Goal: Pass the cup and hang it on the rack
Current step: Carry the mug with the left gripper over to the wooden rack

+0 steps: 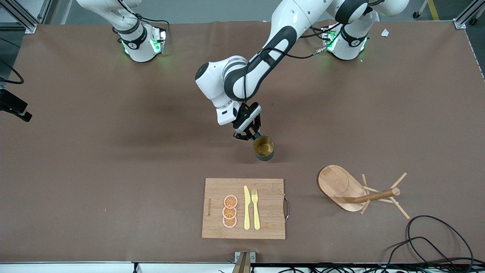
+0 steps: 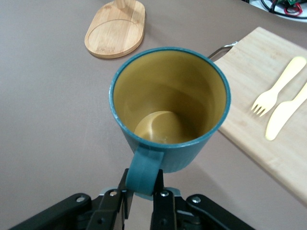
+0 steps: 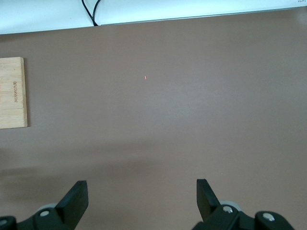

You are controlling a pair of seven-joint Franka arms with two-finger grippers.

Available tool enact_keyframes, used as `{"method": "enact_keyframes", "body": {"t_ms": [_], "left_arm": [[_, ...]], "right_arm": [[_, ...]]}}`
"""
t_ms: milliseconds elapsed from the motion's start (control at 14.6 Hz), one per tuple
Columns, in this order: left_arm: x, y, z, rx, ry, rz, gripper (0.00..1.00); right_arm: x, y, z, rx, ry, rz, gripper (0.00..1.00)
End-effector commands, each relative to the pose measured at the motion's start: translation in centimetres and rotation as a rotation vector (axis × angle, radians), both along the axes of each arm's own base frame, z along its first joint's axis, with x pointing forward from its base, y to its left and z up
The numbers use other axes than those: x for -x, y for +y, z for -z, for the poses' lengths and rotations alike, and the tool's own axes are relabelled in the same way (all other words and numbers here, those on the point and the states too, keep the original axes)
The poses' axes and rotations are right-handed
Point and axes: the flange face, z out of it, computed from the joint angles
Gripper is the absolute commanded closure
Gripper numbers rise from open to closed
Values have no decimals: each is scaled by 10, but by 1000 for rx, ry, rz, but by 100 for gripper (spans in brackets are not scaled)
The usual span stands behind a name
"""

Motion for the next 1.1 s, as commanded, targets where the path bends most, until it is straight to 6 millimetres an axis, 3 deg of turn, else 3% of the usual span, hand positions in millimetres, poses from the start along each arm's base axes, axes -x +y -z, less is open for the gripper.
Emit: {"method": "enact_keyframes", "body": {"t_ms": [0, 206, 480, 617, 755, 1029], "left_arm": [[-20, 18, -59, 106, 35, -69, 97], [-51, 50, -130, 278, 63, -158, 97], [-87, 112, -214, 464, 165, -162, 97], [-110, 158, -249, 561, 199, -186, 99], [-117, 192, -285, 644, 216, -186, 99], [-147, 266, -307, 810, 288, -271, 100]], "right_arm": [[8, -6, -7, 2, -5, -9, 0], [8, -6, -7, 2, -5, -9, 0], [9, -7, -7, 2, -3, -5, 0], [8, -6, -7, 2, -3, -7, 0], [9, -7, -7, 5, -3, -24, 0], [8, -6, -7, 5, -3, -28, 0]]}}
